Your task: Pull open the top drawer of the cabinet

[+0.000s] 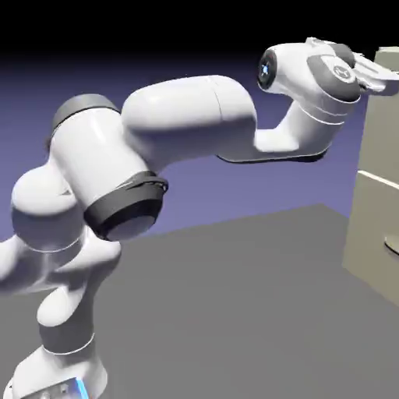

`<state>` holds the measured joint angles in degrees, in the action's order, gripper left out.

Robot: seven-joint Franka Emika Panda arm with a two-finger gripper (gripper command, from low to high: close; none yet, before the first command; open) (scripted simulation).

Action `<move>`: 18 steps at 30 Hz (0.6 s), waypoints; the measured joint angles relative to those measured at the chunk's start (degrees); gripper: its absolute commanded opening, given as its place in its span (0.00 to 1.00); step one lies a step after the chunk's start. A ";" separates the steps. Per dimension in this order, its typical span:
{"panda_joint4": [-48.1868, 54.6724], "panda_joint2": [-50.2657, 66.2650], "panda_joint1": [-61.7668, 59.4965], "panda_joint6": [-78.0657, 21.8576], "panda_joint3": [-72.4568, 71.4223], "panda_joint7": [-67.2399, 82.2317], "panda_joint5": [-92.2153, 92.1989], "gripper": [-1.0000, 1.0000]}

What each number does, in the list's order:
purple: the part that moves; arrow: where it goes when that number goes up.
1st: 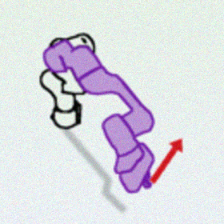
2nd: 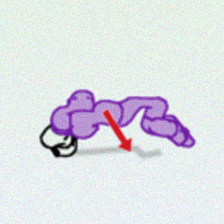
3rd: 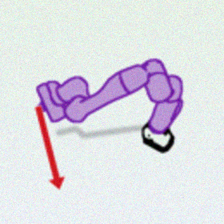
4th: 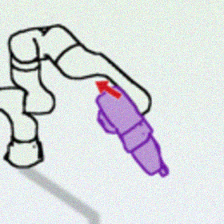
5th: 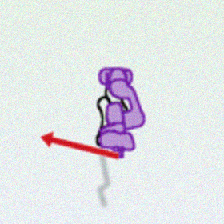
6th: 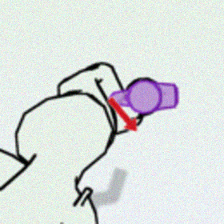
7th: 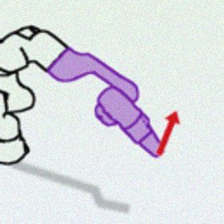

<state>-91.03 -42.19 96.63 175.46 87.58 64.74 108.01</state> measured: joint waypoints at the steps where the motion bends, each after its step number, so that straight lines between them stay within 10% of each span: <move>1: 1.51 -0.21 2.08 0.03 1.90 2.32 2.34 0.50; 18: 27.26 -3.71 37.38 0.56 34.12 41.76 42.08 0.50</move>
<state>-63.77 -45.91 134.01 176.02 121.69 106.50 150.09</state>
